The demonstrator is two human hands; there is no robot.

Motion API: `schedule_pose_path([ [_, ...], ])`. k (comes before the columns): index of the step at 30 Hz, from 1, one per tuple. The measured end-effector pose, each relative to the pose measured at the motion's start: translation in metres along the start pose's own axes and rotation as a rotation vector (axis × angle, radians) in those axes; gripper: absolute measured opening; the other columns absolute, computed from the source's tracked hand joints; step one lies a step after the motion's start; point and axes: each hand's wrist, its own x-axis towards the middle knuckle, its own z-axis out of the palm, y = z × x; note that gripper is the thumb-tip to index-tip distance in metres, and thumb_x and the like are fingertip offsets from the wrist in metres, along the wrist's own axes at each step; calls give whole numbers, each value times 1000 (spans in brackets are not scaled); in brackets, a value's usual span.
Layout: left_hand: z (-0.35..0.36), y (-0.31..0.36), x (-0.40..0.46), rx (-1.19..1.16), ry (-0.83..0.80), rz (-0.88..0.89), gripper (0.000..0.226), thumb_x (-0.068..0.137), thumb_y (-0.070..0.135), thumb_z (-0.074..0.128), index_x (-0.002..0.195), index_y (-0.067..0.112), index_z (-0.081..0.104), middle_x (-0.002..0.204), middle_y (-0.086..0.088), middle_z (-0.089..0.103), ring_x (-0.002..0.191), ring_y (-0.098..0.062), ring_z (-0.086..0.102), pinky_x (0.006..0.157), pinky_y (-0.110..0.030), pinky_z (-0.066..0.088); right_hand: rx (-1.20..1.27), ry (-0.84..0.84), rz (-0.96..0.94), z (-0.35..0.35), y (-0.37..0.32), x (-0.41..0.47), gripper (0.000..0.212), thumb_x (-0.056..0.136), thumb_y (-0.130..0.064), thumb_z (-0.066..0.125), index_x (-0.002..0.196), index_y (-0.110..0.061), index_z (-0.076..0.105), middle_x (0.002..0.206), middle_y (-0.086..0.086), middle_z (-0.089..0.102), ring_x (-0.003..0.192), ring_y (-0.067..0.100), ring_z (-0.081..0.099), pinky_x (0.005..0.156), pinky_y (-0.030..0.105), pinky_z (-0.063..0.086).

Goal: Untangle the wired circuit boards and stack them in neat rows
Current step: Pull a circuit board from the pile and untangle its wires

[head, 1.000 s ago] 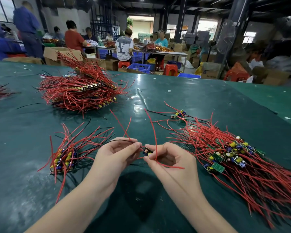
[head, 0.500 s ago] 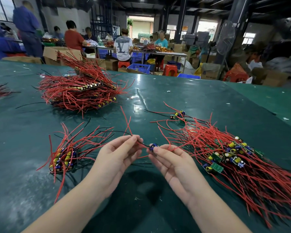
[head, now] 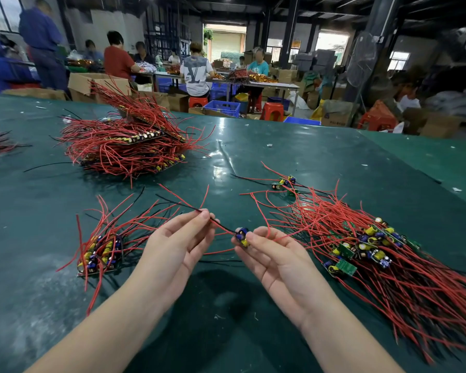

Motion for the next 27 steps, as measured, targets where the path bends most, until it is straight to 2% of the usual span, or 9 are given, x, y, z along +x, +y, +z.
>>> schedule_pose_path([
  [3, -1, -1, 1, 26, 9, 55, 7, 68, 9, 69, 73, 7, 72, 76, -9, 72, 68, -10, 69, 60, -16, 55, -42, -47, -32, 1, 1, -1, 10, 63, 0, 72, 68, -9, 70, 88, 19, 71, 81, 27, 72, 68, 28, 59],
  [6, -2, -2, 3, 69, 4, 113, 2, 74, 5, 67, 75, 7, 68, 73, -6, 71, 67, -9, 68, 62, -16, 54, -115, -89, -67, 3, 3, -2, 14, 65, 1, 72, 75, -8, 70, 87, 17, 71, 81, 26, 72, 68, 27, 57],
  [10, -4, -5, 7, 349, 50, 288, 13, 81, -4, 67, 76, 8, 67, 69, 0, 71, 62, -8, 65, 62, -17, 54, -305, -103, -158, 4, 6, -3, 23, 79, 12, 65, 86, -10, 69, 87, 11, 73, 83, 21, 69, 72, 26, 56],
  [13, -4, -8, 6, 426, 25, 301, 14, 84, -4, 65, 83, 9, 71, 68, -1, 71, 63, -9, 65, 64, -18, 55, -330, -123, -165, 4, 7, -4, 23, 78, 10, 67, 88, -11, 69, 86, 8, 74, 83, 19, 69, 73, 27, 57],
  [16, -3, -7, 5, 295, -2, 230, 16, 89, 1, 60, 90, 9, 73, 72, -4, 71, 68, -11, 67, 65, -19, 55, -193, -140, -91, 4, 4, -3, 28, 67, 1, 70, 94, -5, 67, 87, 13, 73, 82, 24, 71, 70, 27, 58],
  [19, 1, -2, 2, 135, -47, 160, 13, 86, 9, 58, 89, 4, 70, 80, -7, 72, 75, -13, 70, 67, -21, 56, -100, -115, -19, 1, 0, -1, 36, 64, 1, 70, 99, -1, 64, 86, 15, 72, 80, 26, 72, 68, 29, 59],
  [27, 3, 3, -1, 60, -79, 135, 15, 82, 12, 59, 93, 4, 65, 79, -9, 73, 75, -17, 72, 64, -23, 57, -141, -53, 23, -4, -3, 1, 39, 59, -4, 73, 98, -3, 65, 90, 19, 71, 79, 26, 73, 64, 27, 58],
])
